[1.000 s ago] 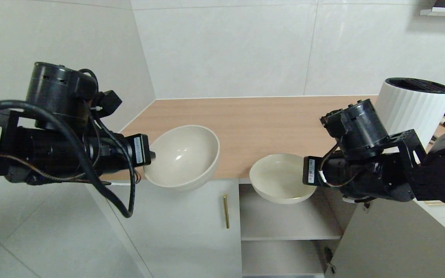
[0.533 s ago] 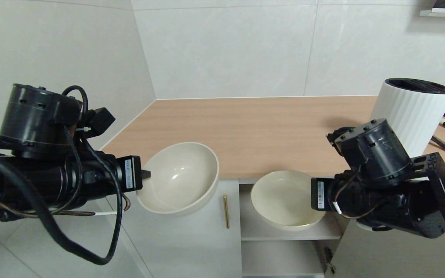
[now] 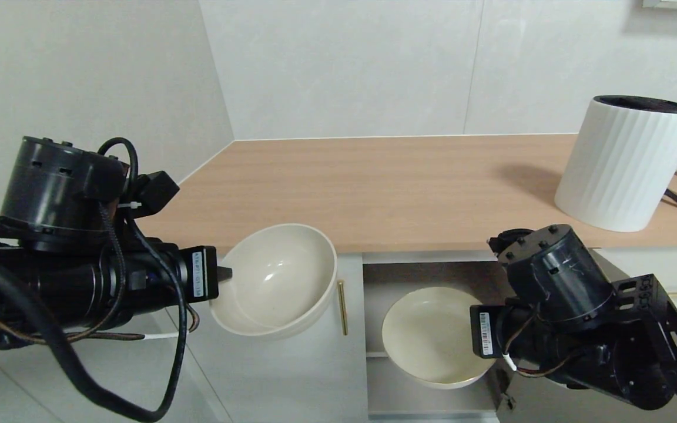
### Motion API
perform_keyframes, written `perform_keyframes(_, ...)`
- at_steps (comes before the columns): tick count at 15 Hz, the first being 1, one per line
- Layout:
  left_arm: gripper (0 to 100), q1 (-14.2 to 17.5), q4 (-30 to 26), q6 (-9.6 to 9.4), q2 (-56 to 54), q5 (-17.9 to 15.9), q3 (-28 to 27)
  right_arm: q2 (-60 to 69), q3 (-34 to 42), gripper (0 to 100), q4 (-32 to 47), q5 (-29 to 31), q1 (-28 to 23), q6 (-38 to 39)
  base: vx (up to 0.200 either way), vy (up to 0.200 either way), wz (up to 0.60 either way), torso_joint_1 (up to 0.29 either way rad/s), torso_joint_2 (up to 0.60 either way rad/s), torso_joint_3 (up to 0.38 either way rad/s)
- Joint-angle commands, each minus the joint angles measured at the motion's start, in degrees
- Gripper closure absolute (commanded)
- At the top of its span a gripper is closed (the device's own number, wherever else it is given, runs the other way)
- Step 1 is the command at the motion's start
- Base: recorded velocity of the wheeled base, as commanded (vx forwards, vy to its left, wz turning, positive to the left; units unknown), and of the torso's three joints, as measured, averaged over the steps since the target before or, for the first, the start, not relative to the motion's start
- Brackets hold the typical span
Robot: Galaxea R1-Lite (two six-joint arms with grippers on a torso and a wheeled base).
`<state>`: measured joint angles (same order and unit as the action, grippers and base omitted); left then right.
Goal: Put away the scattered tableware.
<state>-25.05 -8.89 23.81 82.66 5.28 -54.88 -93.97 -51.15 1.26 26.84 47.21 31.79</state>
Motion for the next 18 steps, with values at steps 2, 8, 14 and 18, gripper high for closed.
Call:
perform_keyframes(2, 100, -0.2, 0.0, 0.01, 0.0, 0.1, 0.0, -1.2, 0.6, 100, 0.0, 0.3, 0.6, 0.0, 0.000, 0.000, 0.00, -0.149, 0.46, 0.308)
perform_keyframes(8, 100, -1.5, 0.0, -0.25, 0.0, -0.2, 1.0, -6.4, 2.7, 100, -3.5, 0.3, 0.9, 0.1, 0.000, 0.000, 0.00, -0.105, 0.45, 0.343)
perform_keyframes(14, 100, -1.5, 0.0, -0.43, 0.3, -0.2, 1.0, -12.5, 3.7, 100, -6.7, -1.9, -1.2, 0.1, 0.000, 0.000, 0.00, -0.031, 0.31, 0.269)
perform_keyframes(18, 100, -1.6, 0.1, -0.78, -0.3, -1.6, 1.4, -26.5, -2.9, 100, -18.8, -4.3, -9.6, -3.5, 0.000, 0.000, 0.00, 0.000, 0.00, 0.000)
